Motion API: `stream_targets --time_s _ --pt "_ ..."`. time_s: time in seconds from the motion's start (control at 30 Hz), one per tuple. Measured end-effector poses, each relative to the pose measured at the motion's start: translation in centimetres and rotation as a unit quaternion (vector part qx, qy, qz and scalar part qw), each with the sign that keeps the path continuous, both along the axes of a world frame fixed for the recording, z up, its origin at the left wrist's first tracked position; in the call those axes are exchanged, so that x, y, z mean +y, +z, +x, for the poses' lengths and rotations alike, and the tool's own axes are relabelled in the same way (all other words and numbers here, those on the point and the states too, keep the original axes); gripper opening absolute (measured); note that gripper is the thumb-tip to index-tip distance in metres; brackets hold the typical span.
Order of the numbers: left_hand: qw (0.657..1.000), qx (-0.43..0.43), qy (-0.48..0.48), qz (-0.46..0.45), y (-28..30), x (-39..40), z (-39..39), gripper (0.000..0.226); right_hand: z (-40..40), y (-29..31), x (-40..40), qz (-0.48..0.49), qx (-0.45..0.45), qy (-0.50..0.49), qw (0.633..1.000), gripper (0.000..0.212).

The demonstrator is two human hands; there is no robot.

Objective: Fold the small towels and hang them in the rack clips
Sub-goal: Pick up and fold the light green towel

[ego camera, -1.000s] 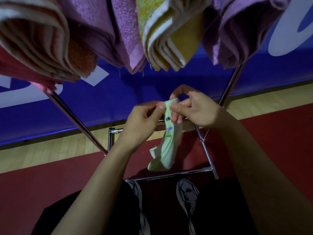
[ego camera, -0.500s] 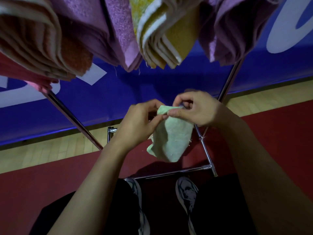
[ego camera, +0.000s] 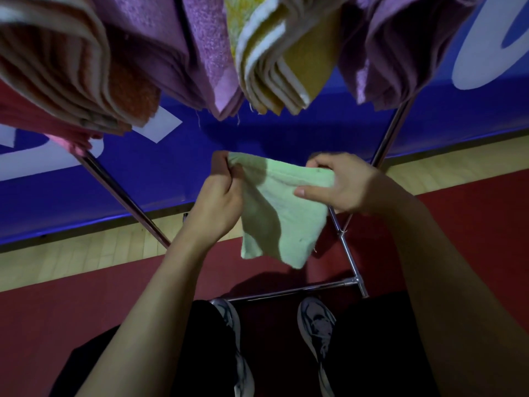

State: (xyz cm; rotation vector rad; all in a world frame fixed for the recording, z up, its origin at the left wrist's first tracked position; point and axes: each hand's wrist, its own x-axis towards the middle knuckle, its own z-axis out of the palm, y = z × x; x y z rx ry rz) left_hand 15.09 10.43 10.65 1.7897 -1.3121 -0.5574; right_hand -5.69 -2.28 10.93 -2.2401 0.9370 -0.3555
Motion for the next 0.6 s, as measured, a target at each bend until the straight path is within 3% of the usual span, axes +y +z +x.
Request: stream_targets --time_s 0.17,0.33,0.47,0.6 --pt "0.994 0.089 0.059 -0.006 -0.2 -0.3 0.3 0.031 -0.3 1.3 0.3 0.069 -0.128 -0.028 0.989 0.028" --pt "0.973 0.208 0.103 0.01 -0.2 -0.8 -0.4 0.053 -0.1 1.2 0.9 0.083 -0.078 0.032 0.993 0.022" --pt "0.978 0.158 0.132 -0.009 -0.4 -1.2 -0.8 0.036 -0.3 0.9 0.9 0.116 -0.101 0.063 0.986 0.019" --pt "0.992 0.053 0.095 -0.059 -0.2 -0.9 -1.1 0.018 -0.8 1.2 1.3 0.204 -0.172 0.068 0.961 0.033"
